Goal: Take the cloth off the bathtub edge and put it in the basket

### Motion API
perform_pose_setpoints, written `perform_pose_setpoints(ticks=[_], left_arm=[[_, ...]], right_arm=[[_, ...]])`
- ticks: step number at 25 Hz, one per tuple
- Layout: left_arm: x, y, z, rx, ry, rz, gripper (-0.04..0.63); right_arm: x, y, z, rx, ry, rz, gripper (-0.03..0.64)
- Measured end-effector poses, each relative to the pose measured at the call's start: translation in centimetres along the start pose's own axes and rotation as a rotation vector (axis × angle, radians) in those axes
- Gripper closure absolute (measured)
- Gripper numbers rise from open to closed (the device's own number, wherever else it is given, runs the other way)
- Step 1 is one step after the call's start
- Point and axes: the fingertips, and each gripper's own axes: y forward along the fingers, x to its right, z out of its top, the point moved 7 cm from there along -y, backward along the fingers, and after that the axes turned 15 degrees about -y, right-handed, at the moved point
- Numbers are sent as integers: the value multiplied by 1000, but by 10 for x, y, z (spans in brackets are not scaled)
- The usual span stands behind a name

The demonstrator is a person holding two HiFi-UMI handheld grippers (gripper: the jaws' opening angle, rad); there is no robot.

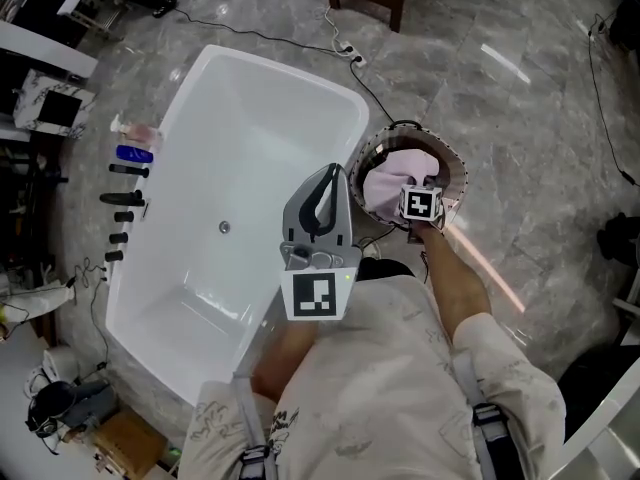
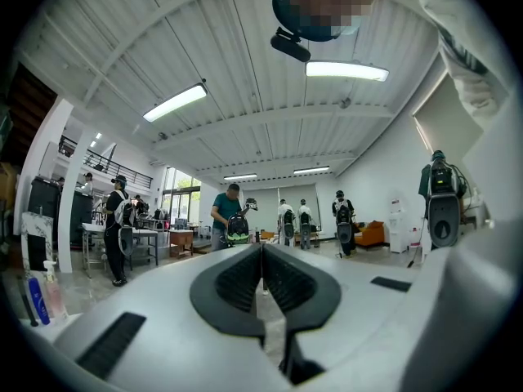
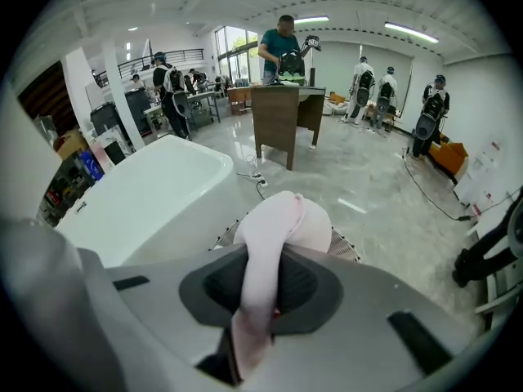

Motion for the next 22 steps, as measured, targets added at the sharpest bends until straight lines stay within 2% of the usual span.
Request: perform_pose_setpoints(ticks=[3,6,8,13,22], left_arm=[[-2,0,2,2,3,8,589],[-2,0,1,0,11,10,589],[-1,1,1,2,10,6,589],[1,0,2,7,2,-1,589],[-6,-7,1,14,-4,30,589]], right_arm=[[4,-1,0,9,8,-9,552],[7,-1,1,15,8,-20,443],[7,1,-1,9,15,-20,411],[3,1,-9,-15,6,-9,405],[-5,-2,-23,-27,8,4,405]])
